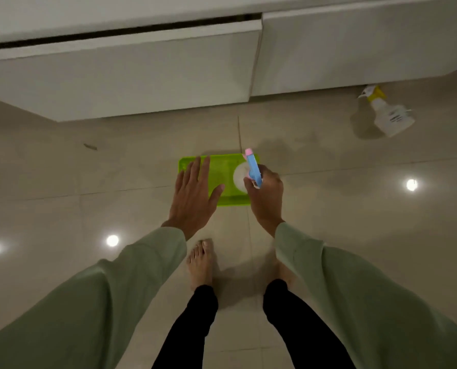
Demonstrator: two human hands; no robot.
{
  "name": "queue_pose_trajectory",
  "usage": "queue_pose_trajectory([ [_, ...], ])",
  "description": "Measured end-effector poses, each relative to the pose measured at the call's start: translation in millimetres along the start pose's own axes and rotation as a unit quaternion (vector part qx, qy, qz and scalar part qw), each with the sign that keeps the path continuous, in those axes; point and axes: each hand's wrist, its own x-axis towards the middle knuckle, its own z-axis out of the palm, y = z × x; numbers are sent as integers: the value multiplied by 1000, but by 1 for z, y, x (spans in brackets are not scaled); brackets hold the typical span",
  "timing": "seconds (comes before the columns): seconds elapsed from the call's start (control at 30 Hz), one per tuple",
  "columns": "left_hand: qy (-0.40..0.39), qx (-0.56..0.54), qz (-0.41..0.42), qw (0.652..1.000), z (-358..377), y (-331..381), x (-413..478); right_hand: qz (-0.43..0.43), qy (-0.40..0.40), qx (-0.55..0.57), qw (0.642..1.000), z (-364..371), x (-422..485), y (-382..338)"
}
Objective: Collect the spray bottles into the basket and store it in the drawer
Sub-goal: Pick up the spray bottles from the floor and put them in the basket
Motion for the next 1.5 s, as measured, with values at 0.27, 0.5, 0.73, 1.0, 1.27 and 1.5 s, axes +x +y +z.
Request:
queue_pose_trajectory([
  [0.27,-10,8,26,1000,39,-46,45,3,33,-51,998,72,30,36],
  [0.5,-10,17,41,999,48,-56,65,12,48,-59,997,85,42,44],
  [0.73,-26,16,49,998,36,-44,60,38,1,-37,999,68,27,41],
  [1.0,-21,35,65,997,-3,6,44,4,-21,-15,1000,-21,9,18],
  [1.27,-19,24,111,993,-43,122,41,29,52,-57,997,-168,21,14],
  [1.5,-7,23,152,988,-55,270,75,35,93,-73,992,-300,62,26],
])
